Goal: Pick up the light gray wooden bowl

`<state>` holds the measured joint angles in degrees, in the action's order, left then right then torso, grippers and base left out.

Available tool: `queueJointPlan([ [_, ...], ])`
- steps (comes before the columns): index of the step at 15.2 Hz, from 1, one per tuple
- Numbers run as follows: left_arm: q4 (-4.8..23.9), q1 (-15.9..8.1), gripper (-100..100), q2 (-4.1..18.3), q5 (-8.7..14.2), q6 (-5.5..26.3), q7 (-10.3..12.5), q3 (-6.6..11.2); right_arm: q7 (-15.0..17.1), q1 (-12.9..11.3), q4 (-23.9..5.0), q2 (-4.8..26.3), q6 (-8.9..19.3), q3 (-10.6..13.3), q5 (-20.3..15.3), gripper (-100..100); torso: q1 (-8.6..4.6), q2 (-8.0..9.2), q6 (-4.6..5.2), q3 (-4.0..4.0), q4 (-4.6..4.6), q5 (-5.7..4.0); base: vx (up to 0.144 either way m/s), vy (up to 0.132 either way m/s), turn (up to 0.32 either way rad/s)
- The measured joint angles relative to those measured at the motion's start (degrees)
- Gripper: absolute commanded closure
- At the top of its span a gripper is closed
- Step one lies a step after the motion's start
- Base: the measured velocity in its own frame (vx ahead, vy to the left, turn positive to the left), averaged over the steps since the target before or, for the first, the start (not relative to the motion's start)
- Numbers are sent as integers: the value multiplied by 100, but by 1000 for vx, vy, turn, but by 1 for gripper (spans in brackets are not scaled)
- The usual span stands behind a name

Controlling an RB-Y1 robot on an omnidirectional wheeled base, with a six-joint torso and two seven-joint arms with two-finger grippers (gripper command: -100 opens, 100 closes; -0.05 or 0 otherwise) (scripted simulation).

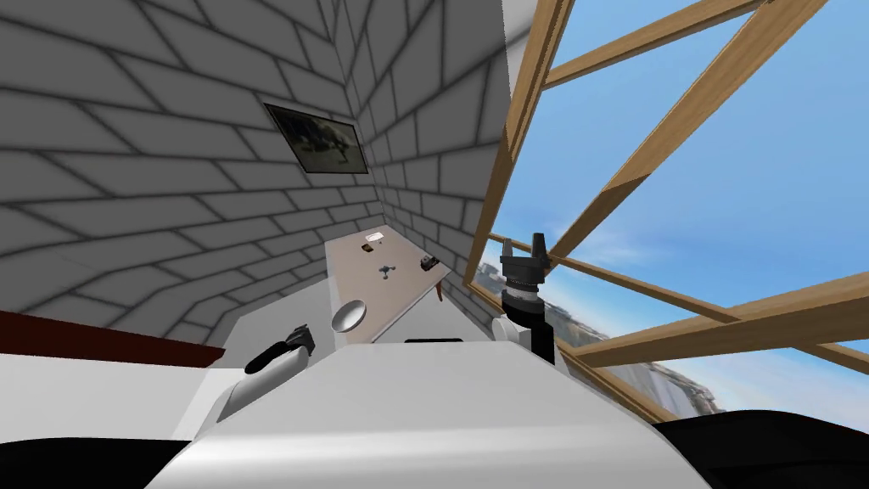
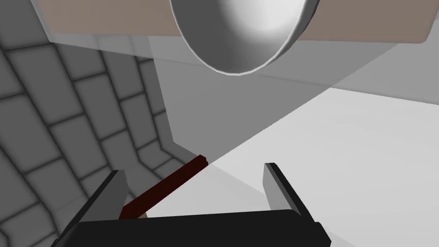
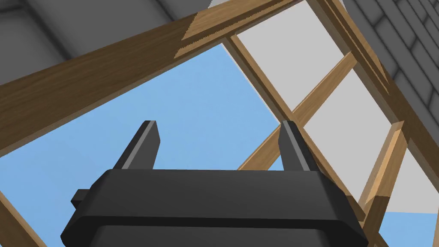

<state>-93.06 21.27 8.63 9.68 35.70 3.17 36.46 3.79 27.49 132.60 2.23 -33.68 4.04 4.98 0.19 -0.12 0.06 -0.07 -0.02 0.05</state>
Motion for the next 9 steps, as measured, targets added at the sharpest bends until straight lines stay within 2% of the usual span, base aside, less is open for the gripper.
queueJointPlan([
  [2, 214, -28, -100, -47, 26, 201, 9, 155, 0, 0, 0, 0, 0, 0, 0, 0, 3, -1, -3, -1, -1, 1, -3, 37, -355],
  [3, 276, -24, -100, -51, 61, 306, 10, 226, 0, 1, 0, 0, 0, -1, 0, 0, 4, -1, -5, -1, -1, 0, -4, 27, -116],
  [5, 425, -97, -100, -23, 81, 513, 24, 342, 0, 1, 0, 0, 0, 0, 0, 0, 0, -3, -3, -2, -1, 0, -5, 20, -293],
  [9, 675, -130, -100, -75, 164, 967, 44, 632, 0, 1, 0, 0, 0, -1, 0, 0, 2, -3, -4, -2, -1, 0, -3, 31, -368],
])
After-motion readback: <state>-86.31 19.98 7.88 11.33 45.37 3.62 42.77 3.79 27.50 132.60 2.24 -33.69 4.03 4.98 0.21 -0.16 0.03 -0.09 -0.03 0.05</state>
